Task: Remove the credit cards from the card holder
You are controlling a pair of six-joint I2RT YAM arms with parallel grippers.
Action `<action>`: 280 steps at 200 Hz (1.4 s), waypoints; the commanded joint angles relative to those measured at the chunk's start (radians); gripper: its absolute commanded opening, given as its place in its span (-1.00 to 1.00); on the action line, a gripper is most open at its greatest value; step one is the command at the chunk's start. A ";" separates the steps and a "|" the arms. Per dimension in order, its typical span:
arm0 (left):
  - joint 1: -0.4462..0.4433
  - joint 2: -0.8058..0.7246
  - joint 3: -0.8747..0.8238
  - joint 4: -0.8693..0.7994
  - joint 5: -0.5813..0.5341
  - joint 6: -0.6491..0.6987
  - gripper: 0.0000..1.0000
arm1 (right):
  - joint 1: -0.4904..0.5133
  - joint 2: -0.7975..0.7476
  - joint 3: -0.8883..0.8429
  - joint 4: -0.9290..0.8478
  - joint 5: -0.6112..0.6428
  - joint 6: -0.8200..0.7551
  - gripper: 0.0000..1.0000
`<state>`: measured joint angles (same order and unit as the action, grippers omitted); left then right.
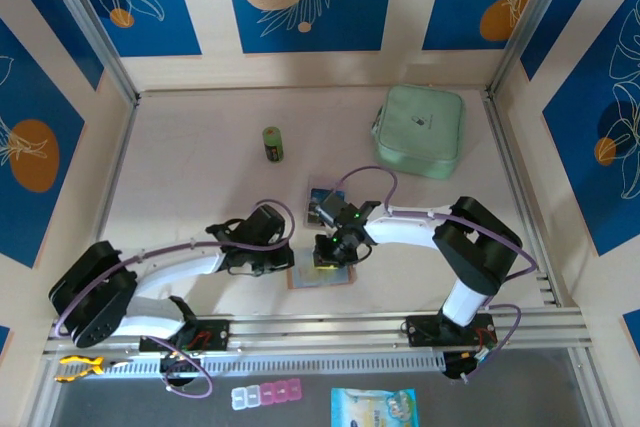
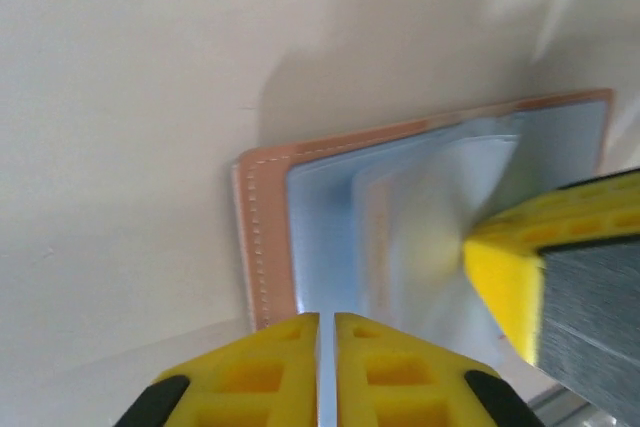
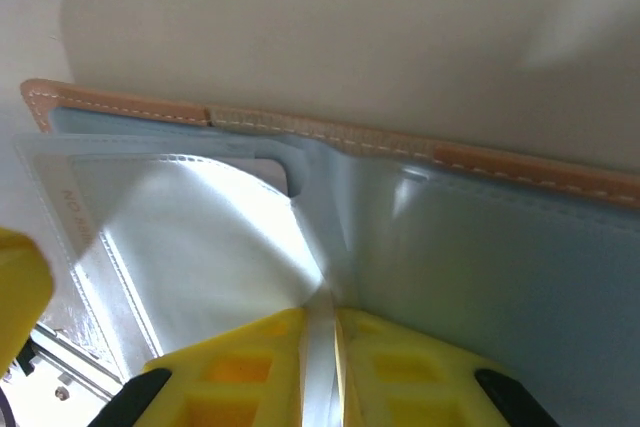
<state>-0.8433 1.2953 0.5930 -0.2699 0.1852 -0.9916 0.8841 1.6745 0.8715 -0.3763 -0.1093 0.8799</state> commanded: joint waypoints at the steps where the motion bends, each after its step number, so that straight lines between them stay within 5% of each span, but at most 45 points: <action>1: -0.007 -0.035 0.025 0.021 0.004 -0.021 -0.71 | -0.013 -0.020 -0.039 0.006 -0.024 -0.009 -0.65; 120: -0.027 0.081 0.033 0.098 0.020 -0.085 -0.46 | -0.074 -0.029 -0.114 0.111 -0.132 -0.012 -0.66; 280: -0.044 0.130 0.018 0.252 0.097 -0.130 -0.62 | -0.091 -0.062 -0.148 0.161 -0.171 0.014 -0.65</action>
<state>-0.8761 1.4277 0.6052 -0.0433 0.2592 -1.1046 0.7925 1.6436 0.7372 -0.1757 -0.3031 0.8841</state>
